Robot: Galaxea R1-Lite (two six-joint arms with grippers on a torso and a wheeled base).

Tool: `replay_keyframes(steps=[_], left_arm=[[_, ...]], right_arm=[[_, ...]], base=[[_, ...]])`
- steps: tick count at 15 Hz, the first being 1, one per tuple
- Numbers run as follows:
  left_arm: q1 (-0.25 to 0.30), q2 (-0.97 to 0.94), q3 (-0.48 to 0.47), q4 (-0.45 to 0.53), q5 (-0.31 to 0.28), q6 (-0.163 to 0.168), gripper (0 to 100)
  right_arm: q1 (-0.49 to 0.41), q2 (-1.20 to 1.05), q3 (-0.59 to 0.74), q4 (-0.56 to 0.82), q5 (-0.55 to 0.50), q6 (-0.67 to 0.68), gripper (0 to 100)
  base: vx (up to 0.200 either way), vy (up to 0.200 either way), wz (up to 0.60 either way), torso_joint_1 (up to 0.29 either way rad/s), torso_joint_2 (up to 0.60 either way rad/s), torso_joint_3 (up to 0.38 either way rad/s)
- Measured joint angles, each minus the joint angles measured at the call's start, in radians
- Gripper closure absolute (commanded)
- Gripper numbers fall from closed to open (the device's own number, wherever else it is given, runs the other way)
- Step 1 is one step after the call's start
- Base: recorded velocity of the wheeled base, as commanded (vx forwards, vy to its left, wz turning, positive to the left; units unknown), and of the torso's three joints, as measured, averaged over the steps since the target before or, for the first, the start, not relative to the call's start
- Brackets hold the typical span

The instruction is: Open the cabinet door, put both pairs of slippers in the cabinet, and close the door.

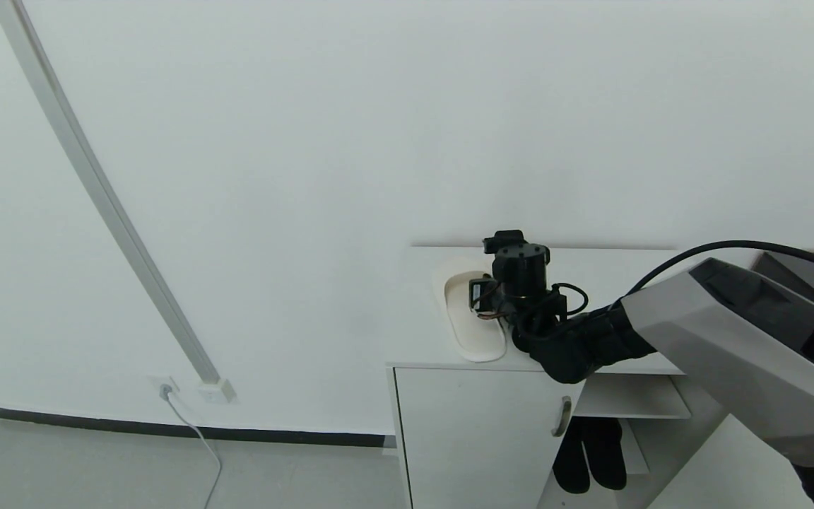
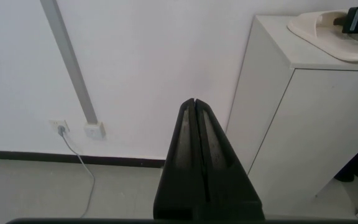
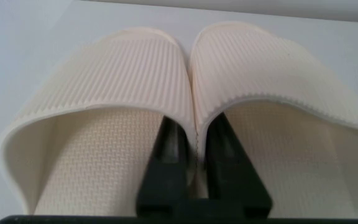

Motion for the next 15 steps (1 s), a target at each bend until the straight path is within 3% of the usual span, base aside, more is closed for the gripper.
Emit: replay_keyframes(steps=[5,8,15], left_arm=[[0.0,0.0,0.0,0.0,0.0,0.0,100],[0.0,0.0,0.0,0.0,0.0,0.004,100],[0.0,0.0,0.0,0.0,-0.003,0.01,100]], right_arm=[[0.0,-0.002,-0.004,0.004,0.001,0.0,100],[0.004,-0.075,0.077,0.001,0.009,0.001,100],[0.072,-0.371,0.555,-0.126,0.02,0.003,100]], base=[[0.0,0.0,0.0,0.0,0.0,0.0],[0.0,0.0,0.0,0.0,0.0,0.0],[0.0,0.0,0.0,0.0,0.0,0.0]])
